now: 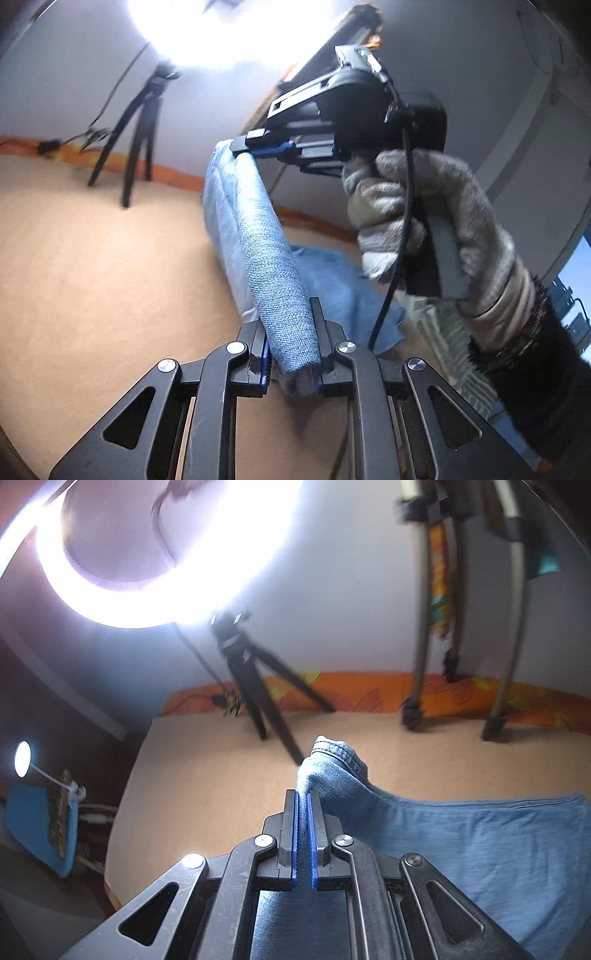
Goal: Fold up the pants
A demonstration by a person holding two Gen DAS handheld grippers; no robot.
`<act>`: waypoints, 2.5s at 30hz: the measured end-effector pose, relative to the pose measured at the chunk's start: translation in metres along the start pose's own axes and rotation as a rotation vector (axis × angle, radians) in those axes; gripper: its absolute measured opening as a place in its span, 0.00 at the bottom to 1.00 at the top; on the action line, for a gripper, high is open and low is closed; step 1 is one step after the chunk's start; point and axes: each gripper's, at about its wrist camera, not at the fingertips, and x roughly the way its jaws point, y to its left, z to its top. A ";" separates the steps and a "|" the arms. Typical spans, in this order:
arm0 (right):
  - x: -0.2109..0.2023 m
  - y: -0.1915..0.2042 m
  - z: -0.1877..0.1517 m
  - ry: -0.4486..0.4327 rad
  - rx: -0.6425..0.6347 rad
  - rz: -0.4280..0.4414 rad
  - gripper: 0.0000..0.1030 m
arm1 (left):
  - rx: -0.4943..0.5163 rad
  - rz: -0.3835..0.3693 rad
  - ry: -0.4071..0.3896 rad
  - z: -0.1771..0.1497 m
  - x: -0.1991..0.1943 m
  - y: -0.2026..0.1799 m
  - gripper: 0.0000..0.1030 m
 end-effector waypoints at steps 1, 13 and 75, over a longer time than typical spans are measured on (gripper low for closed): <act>-0.009 -0.007 0.003 -0.016 0.011 0.008 0.02 | 0.026 -0.008 -0.003 0.007 0.001 -0.011 0.14; -0.114 -0.087 0.016 -0.211 0.126 0.056 0.02 | 0.223 -0.150 0.045 0.047 0.063 -0.126 0.14; -0.105 -0.393 -0.108 -0.138 0.270 -0.055 0.02 | 0.347 -0.249 0.413 -0.087 0.368 -0.239 0.09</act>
